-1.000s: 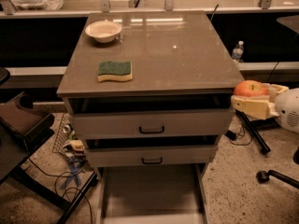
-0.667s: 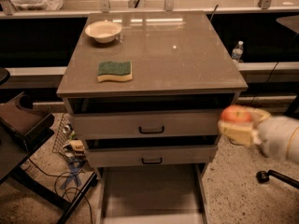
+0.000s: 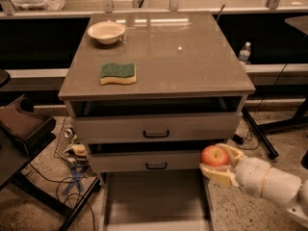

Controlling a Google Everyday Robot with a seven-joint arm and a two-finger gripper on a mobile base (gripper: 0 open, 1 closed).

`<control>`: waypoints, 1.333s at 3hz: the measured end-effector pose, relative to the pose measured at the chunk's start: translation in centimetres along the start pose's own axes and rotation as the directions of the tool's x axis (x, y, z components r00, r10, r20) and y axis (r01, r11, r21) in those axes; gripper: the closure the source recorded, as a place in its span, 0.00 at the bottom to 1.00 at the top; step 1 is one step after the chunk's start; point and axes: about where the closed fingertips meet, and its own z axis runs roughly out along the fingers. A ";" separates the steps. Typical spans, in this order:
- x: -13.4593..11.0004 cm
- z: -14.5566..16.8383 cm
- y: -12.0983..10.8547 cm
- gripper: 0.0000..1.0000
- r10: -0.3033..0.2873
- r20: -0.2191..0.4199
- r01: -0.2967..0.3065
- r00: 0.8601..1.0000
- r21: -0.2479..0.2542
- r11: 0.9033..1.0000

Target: Place apple into bottom drawer

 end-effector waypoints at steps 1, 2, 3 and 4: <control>5.1 2.7 1.9 1.00 -0.090 0.011 0.091 0.996 -0.068 0.994; 10.2 5.1 3.0 1.00 -0.138 0.007 0.138 0.990 -0.109 0.984; 10.5 5.4 3.0 1.00 -0.134 0.007 0.134 0.991 -0.112 0.985; 13.3 8.0 3.1 1.00 -0.095 0.005 0.095 0.995 -0.136 0.986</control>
Offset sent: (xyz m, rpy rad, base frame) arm -0.0120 0.0349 -0.1654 -0.1023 -0.0838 0.1886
